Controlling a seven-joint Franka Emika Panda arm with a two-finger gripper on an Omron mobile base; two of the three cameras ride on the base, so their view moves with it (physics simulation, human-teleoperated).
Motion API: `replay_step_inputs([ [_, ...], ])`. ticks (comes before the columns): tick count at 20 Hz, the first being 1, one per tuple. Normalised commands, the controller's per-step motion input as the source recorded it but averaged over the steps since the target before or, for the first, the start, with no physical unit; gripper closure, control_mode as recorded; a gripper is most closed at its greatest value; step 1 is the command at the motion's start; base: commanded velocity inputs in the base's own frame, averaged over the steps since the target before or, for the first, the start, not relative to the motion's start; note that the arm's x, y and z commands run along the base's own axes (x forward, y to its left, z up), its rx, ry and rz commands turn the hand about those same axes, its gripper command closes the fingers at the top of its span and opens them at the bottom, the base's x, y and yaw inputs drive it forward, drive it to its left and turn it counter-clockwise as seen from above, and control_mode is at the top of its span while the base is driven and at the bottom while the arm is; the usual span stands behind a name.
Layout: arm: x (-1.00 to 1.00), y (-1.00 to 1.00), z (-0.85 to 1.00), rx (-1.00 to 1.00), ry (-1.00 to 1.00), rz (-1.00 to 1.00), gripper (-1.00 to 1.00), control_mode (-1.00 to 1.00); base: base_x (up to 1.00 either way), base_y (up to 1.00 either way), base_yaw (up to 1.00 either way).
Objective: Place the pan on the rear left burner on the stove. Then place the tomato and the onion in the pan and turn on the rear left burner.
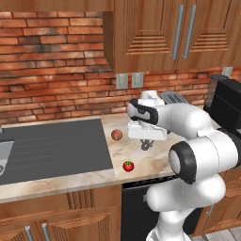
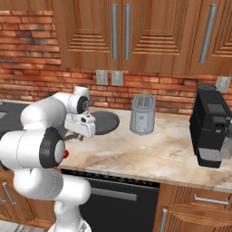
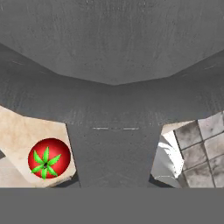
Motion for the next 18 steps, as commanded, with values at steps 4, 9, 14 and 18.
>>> replay_step_inputs([
  [4, -0.53, 0.0, 0.25, 0.0, 0.01, 0.0, 1.0, -1.0, 0.0, 0.0, 0.0],
  [9, -0.62, 0.0, 0.17, -0.03, 0.0, 0.0, 1.0, -1.0, 0.0, 0.0, 0.0],
  [14, -0.59, 0.0, 0.14, -0.03, 0.0, 0.0, 1.0, -1.0, 0.0, 0.0, 0.0],
  [18, -0.38, 0.0, 0.16, 0.0, 0.0, 0.0, 1.0, -1.0, 0.0, 0.0, 0.0],
])
